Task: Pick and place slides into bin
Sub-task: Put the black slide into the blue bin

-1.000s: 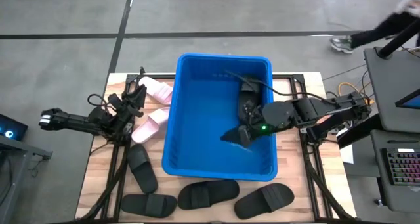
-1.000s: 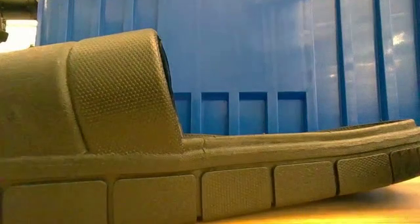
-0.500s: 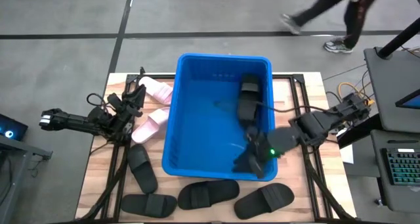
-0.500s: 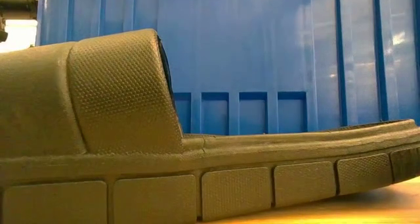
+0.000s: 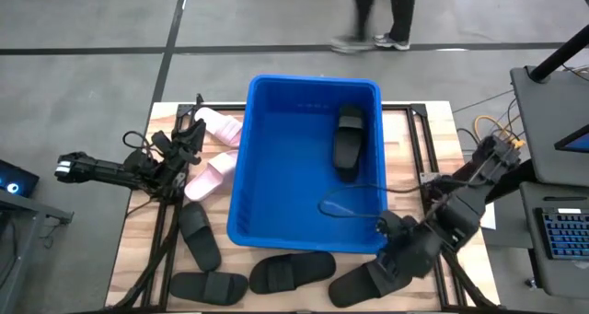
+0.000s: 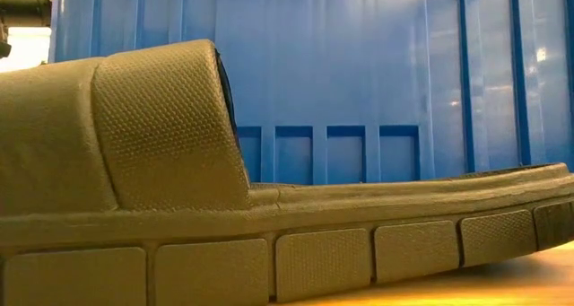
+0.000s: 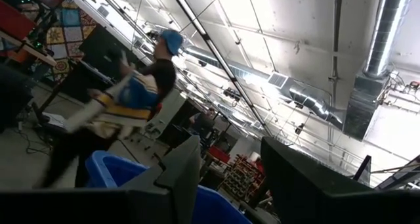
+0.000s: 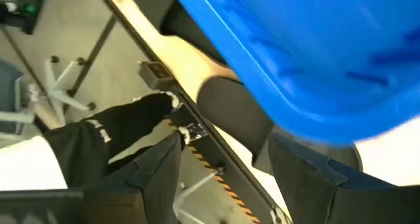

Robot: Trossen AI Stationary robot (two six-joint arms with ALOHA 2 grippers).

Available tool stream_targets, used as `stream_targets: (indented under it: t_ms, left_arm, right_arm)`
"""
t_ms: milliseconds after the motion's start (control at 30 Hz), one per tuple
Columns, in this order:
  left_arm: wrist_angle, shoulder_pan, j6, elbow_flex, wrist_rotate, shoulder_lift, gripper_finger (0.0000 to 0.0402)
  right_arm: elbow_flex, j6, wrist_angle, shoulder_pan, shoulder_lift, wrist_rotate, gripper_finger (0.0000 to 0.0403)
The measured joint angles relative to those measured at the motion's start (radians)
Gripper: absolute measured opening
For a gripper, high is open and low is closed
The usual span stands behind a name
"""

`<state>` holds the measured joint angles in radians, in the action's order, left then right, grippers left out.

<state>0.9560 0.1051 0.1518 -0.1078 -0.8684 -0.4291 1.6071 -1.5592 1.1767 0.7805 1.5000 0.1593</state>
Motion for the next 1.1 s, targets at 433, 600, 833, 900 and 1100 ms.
stream_targets:
  t_ms: [433, 600, 833, 900, 1100]
  left_arm:
    - [-0.005, 0.0, -0.001, 0.001, 0.0, -0.002, 0.0148]
    - [-0.006, 0.0, -0.001, 0.001, 0.0, -0.003, 0.0148]
    - [-0.006, 0.0, -0.001, 0.001, 0.0, -0.005, 0.0148]
    - [-0.007, 0.0, -0.001, 0.001, 0.0, -0.005, 0.0148]
    - [-0.005, 0.0, -0.001, 0.001, 0.0, -0.002, 0.0148]
  right_arm:
    - [-0.19, -0.27, -0.051, 0.128, 0.002, 0.075, 0.0219]
    - [-0.286, -0.29, -0.188, 0.127, -0.008, 0.07, 0.0219]
    - [-0.437, -0.386, -0.305, 0.132, -0.017, 0.069, 0.0219]
    - [-0.466, -0.4, -0.327, 0.134, -0.019, 0.081, 0.0219]
    - [-0.508, -0.42, -0.344, 0.16, -0.026, 0.053, 0.0219]
